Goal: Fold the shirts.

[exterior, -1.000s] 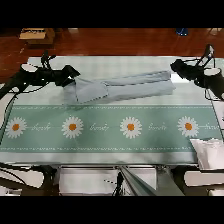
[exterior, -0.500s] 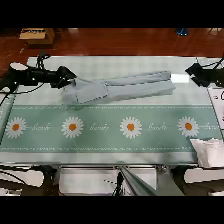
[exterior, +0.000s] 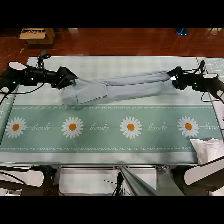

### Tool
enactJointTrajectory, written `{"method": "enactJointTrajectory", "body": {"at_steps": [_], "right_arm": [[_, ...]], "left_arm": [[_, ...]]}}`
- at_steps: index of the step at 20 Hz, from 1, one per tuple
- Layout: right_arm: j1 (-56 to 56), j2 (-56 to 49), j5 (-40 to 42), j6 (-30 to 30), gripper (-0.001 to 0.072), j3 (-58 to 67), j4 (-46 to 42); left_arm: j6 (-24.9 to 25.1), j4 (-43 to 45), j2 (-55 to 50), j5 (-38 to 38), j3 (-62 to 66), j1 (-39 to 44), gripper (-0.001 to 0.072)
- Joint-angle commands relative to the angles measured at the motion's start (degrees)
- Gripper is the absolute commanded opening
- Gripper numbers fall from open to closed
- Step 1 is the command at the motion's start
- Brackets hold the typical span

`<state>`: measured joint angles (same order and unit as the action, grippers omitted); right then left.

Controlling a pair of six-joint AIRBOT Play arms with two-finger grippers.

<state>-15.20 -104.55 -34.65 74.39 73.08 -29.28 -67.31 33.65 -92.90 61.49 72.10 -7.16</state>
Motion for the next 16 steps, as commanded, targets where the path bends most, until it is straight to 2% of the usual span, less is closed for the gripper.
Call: {"method": "enactJointTrajectory", "body": {"at_steps": [1, 2, 3, 4, 5, 6, 7, 8, 10, 13, 16], "right_arm": [[3.91, -3.52, 2.12, -0.96, 0.0447, 2.08, 2.25], [4.72, -4.09, 2.21, -1.22, 0.0337, 3.32, 2.21], [5.42, -4.22, 2.19, -2.43, 0.0172, 4.57, 2.19], [5.75, -4.00, 1.86, -4.31, 0.0062, 5.64, 2.14], [5.77, -3.39, 0.68, -6.27, 0.0025, 6.51, 2.10], [5.73, -2.25, -0.20, -6.91, 0.0024, 7.02, 1.53], [5.57, -0.50, -1.07, -6.91, 0.0024, 7.04, 0.28], [5.49, 1.53, -2.16, -6.67, 0.0023, 7.04, -1.92], [5.38, 6.64, -5.53, -4.70, 0.0023, 7.04, -9.57], [5.42, 15.47, -12.35, 2.99, 0.0023, 7.04, -25.20], [5.42, 24.76, -19.02, 5.84, 0.0023, 7.04, -33.64]], "left_arm": [[1.79, -3.26, 0.04, 0.31, 0.04, -0.07, 0.0626], [2.54, -4.28, 0.04, 0.31, 0.02, -0.07, 0.0625], [3.10, -4.81, 0.04, 0.33, 0.02, -0.07, 0.0610], [3.69, -5.01, 0.04, 0.33, 0.04, -0.07, 0.0607], [3.67, -4.98, 0.04, 0.39, 0.02, -0.09, 0.0488], [3.69, -4.98, 0.07, 0.74, 0.04, -0.09, 0.0264], [4.17, -5.01, 0.11, 1.11, 0.04, -0.07, 0.0117], [5.64, -5.46, 0.17, 1.68, 0.04, -0.04, 0.0020], [6.62, -7.39, 0.50, 2.40, 0.04, 0.11, 0.0020], [6.64, -9.66, 1.64, 2.43, 0.04, 1.84, 0.0020], [6.54, -9.73, 2.54, 2.47, 0.04, 5.40, 0.0019]]}}
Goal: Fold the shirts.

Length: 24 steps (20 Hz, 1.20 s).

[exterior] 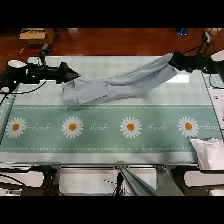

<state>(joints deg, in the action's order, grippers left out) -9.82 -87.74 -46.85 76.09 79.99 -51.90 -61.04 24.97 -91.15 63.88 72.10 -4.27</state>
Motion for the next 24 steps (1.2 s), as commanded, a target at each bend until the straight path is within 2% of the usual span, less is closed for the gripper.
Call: {"method": "enactJointTrajectory", "body": {"at_steps": [1, 6, 11, 18, 24], "right_arm": [[0.04, 10.95, -8.48, 4.72, 0.0022, 0.13, -11.74], [0.04, 24.79, -15.89, 8.46, 0.0022, 0.13, -11.72], [0.04, 33.22, -25.09, 12.44, 0.0023, 0.11, -13.66], [0.04, 35.47, -34.64, 13.94, 0.0023, 0.11, -16.24], [0.07, 35.50, -36.15, 15.67, 0.0023, 0.11, -16.61]], "left_arm": [[-0.35, -1.05, 0.92, 0.09, 0.04, 4.20, 0.0020], [-1.38, -1.07, 0.96, -1.33, 0.02, 14.60, 0.0019], [-6.12, -1.07, 0.83, -10.23, 0.02, 26.77, 0.0020], [-11.41, -1.38, 0.09, -27.52, 0.02, 42.32, 0.0020], [-11.67, -9.25, -6.29, -28.26, 0.02, 49.75, 0.0020]]}}
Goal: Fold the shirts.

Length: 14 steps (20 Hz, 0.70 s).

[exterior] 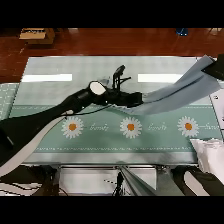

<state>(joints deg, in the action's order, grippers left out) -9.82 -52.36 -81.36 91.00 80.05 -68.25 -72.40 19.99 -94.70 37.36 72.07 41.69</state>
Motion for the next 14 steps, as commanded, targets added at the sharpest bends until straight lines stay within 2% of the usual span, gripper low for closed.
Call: {"method": "enactJointTrajectory", "body": {"at_steps": [1, 6, 10, 12, 14], "right_arm": [[0.07, 0.11, -2.23, 0.81, 0.0023, 0.04, -0.22], [0.04, 2.67, -5.05, 0.81, 0.0023, 0.04, -0.22], [0.04, 5.53, -5.29, 1.38, 0.0023, 0.04, -3.23], [0.04, 5.99, -5.64, 1.38, 0.0023, 0.04, -4.81], [0.07, 5.97, -5.53, 1.29, 0.0023, 0.04, -5.18]], "left_arm": [[-0.13, -5.38, -3.74, -2.58, 0.07, 5.03, 0.0020], [-0.15, -9.73, -8.44, -9.99, 0.09, 9.60, 0.0020], [0.24, -11.04, -11.69, -8.07, 2.08, 9.55, 0.0020], [1.99, -10.99, -10.32, -8.33, 2.08, 7.41, 0.0019], [6.32, -10.80, -6.25, -7.06, 2.05, 3.50, 0.0019]]}}
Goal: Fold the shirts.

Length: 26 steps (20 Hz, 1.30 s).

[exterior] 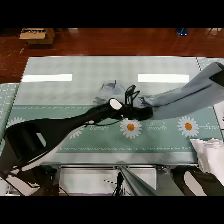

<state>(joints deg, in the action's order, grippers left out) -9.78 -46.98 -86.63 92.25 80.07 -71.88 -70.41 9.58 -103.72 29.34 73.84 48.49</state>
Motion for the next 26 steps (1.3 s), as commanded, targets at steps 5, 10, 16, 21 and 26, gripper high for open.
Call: {"method": "enactJointTrajectory", "body": {"at_steps": [5, 10, 16, 21, 26], "right_arm": [[6.84, -1.16, 5.07, 0.13, 0.0022, 0.02, -1.77], [23.89, -11.13, 20.70, 7.37, 0.0023, 0.02, -6.51], [36.30, -31.50, 36.96, 10.78, 0.0023, 0.02, -6.47], [43.06, -42.47, 54.64, 17.92, 0.0024, 0.02, -5.75], [44.28, -45.40, 62.69, 18.78, 0.0437, 0.02, 1.07]], "left_arm": [[6.93, 10.51, 20.70, 5.18, 0.28, -18.40, 0.0019], [6.71, 15.30, 35.71, 19.63, 0.31, -39.98, 0.0019], [6.71, 15.30, 47.25, 30.14, 0.31, -61.35, 0.0020], [6.95, 15.37, 49.00, 42.36, 0.28, -64.43, 0.0020], [8.70, 15.39, 49.03, 44.26, 0.28, -64.41, 0.0020]]}}
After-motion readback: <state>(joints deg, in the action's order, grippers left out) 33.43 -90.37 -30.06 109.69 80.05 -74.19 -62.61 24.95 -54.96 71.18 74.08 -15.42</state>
